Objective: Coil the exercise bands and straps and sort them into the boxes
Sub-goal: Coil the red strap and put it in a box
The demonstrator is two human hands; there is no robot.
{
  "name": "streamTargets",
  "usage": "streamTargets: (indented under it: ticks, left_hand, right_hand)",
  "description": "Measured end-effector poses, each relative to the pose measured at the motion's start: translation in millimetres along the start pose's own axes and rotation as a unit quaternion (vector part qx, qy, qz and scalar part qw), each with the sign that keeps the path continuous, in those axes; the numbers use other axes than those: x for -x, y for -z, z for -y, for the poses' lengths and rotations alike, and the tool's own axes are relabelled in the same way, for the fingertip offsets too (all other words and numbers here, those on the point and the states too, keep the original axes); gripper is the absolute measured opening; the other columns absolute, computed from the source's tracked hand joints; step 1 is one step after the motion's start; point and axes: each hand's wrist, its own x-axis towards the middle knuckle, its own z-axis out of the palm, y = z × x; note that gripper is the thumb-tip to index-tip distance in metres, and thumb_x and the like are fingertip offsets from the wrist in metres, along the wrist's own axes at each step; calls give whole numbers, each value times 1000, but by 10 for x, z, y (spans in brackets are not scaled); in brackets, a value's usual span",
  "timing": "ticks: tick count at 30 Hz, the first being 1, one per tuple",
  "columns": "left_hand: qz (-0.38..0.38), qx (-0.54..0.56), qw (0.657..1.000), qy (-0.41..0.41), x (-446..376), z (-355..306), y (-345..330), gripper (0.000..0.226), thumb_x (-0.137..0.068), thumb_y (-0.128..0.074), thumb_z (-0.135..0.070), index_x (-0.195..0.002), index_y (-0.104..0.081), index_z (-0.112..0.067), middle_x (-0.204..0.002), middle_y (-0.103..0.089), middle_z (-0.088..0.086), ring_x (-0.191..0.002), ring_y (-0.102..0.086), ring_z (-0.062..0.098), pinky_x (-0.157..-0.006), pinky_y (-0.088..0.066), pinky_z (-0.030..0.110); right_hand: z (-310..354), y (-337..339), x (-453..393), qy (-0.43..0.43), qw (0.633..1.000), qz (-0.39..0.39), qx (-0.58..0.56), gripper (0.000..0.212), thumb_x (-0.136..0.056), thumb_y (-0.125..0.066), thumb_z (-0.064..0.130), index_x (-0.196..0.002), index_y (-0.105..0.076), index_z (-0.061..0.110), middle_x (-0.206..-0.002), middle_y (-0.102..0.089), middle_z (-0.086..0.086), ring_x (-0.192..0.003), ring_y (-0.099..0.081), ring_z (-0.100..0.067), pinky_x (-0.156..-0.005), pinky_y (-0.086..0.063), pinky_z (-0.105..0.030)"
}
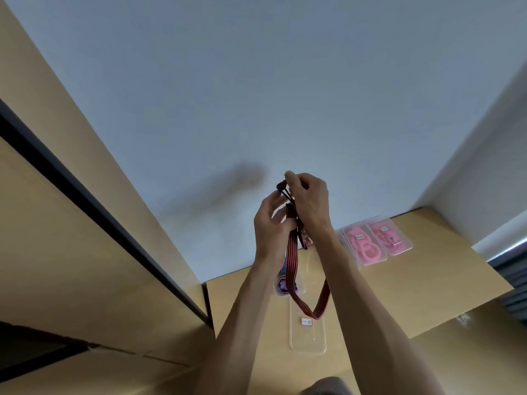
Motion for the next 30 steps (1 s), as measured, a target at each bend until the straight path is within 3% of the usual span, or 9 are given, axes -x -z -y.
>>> streamTargets:
  ticks: [2,4,6,9,15,18,23,28,30]
  left_hand:
    - [-47,-111,993,-7,22,49,-56,34,-86,-70,1,-110,-68,-22,-106,-75,-10,-100,-72,8,-70,-55,14]
    - [-56,-238,969,-37,4,63,-60,15,-90,-69,-9,-98,-74,-22,-82,-72,-23,-81,-70,-6,-68,-51,11]
    - [-46,-325,942,-65,9,44,-91,13,-92,-64,-8,-95,-76,-13,-82,-73,-15,-73,-70,0,-74,-57,24]
    - [-67,-367,924,-81,42,-55,-173,15,-86,-62,-5,-89,-73,-14,-82,-75,-5,-75,-71,13,-72,-57,31]
    - [-73,-253,962,-78,70,-327,-366,13,-80,-73,-9,-80,-69,-22,-79,-72,-4,-71,-71,20,-65,-55,31]
    - [-91,-266,954,-102,84,-393,-463,10,-82,-72,-10,-84,-69,-19,-78,-71,-5,-69,-72,12,-60,-54,24]
    - [-168,-79,982,-17,61,-509,-539,27,-86,-54,0,-103,-67,-16,-81,-65,2,-57,-70,19,-50,-48,19]
    - [-151,57,987,21,83,-552,-519,30,-83,-44,7,-96,-68,-6,-77,-59,8,-62,-70,25,-63,-58,31]
    - [-134,86,987,18,99,-533,-527,20,-81,-50,4,-89,-65,-5,-74,-59,7,-63,-70,25,-65,-60,33]
  right_hand:
    - [25,66,-7,7,1000,-9,-11,26,-94,-60,35,-74,-67,21,-62,-66,18,-53,-53,-1,-53,-40,-14]
    - [30,168,-62,-1,1000,11,-15,23,-93,-62,31,-78,-70,15,-66,-70,9,-63,-62,-7,-62,-49,-22]
    - [8,296,-117,-14,998,54,-14,16,-88,-65,21,-82,-72,8,-73,-73,-1,-72,-69,-19,-72,-54,-33]
    - [-90,505,-155,-30,994,107,-12,5,-79,-69,10,-84,-72,9,-76,-73,-5,-72,-69,-19,-69,-54,-32]
    - [-285,769,-183,-67,968,234,57,20,-84,-60,2,-99,-74,4,-76,-69,-6,-57,-61,-6,-55,-45,-19]
    - [-287,833,-205,-67,971,228,-16,28,-84,-52,-5,-105,-69,2,-77,-66,-9,-55,-62,-8,-55,-48,-18]
    - [-265,939,-261,-112,962,197,-150,44,-83,-48,-6,-123,-57,9,-78,-58,-5,-59,-63,-17,-70,-60,-32]
    - [-280,1013,-265,-148,940,177,-253,15,-81,-62,8,-91,-68,-1,-73,-54,-7,-56,-51,-20,-66,-54,-33]
    - [-305,1005,-259,-145,941,171,-252,21,-90,-70,22,-82,-64,4,-73,-60,-8,-55,-54,-20,-65,-51,-32]
